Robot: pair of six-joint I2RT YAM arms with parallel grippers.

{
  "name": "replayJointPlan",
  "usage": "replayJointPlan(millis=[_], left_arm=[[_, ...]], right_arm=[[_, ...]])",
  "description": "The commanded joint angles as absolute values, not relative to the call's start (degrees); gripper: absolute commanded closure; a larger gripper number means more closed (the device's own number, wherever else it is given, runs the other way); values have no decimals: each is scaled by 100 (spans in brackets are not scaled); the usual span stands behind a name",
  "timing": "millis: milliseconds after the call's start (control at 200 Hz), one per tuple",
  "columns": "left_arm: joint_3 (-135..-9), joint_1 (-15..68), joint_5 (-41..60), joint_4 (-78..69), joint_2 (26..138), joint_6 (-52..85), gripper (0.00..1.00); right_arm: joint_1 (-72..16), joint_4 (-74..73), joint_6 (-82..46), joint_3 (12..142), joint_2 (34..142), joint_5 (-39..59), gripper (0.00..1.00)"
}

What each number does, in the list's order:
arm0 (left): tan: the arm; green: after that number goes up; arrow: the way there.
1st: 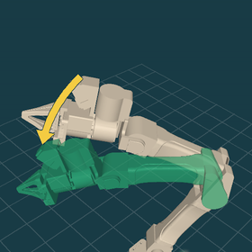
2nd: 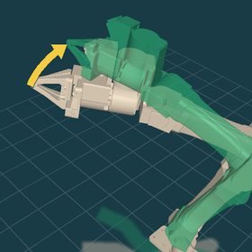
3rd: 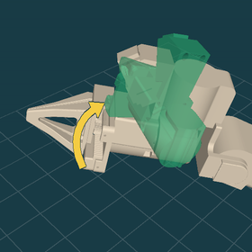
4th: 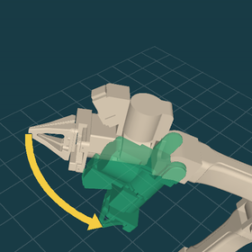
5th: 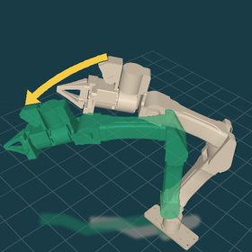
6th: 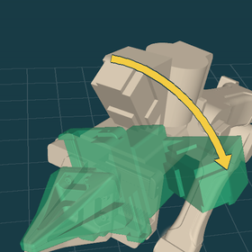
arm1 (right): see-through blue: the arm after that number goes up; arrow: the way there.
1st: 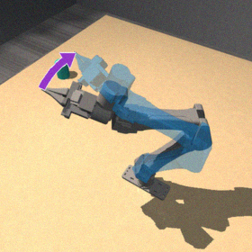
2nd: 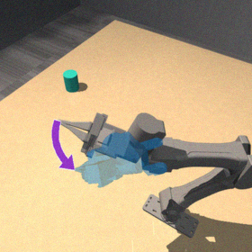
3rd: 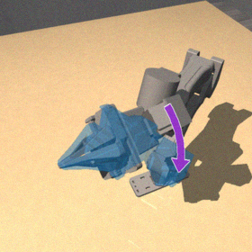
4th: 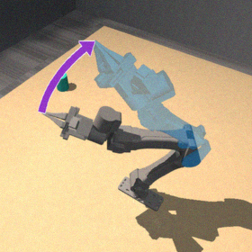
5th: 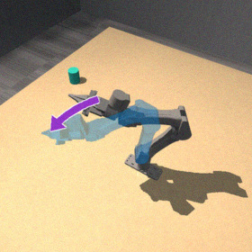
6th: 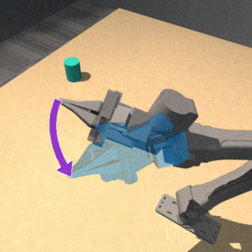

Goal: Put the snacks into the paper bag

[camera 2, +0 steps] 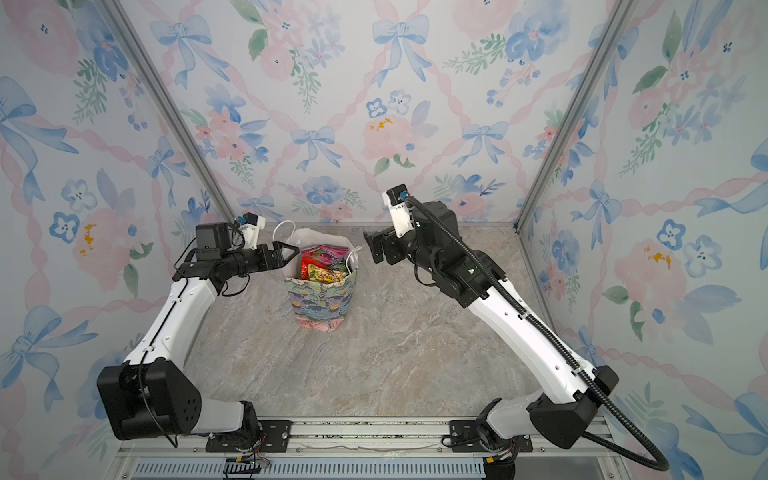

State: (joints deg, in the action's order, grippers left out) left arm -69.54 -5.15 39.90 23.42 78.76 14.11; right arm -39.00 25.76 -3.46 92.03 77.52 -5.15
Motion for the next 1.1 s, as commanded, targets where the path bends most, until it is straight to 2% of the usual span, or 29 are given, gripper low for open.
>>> replayJointPlan(millis=[0, 165, 325, 540, 620, 710, 810, 1090], left_arm=[[-6760, -455, 3966, 2375, 7453, 1139, 2], [-6504, -405, 3778, 2357, 6641, 982, 2], [-5891, -404, 3308, 1944, 5314, 1054, 2], [-4265, -405, 1633, 279, 3295, 1485, 2], [-3616, -404, 1126, -249, 2893, 1595, 2], [-3033, -407, 455, -805, 2807, 1842, 2], [-2522, -404, 204, -1341, 2989, 2116, 2], [-1027, -400, -453, -3584, 3472, 1965, 2]], right_arm=[[-3661, 2070, -472, 8635, 7232, -646, 4], [-3226, 1902, -528, 7725, 6530, -1009, 3], [-2894, 1846, -508, 6822, 5991, -1183, 4], [-2510, 781, -201, 4782, 5494, -1837, 3], [-2401, 68, -82, 4002, 5488, -2094, 3], [-2322, -731, 12, 3366, 5589, -2691, 3], [-2033, -1330, -121, 3023, 5863, -3310, 3], [-1589, -4101, 241, 2074, 7227, -3700, 3]])
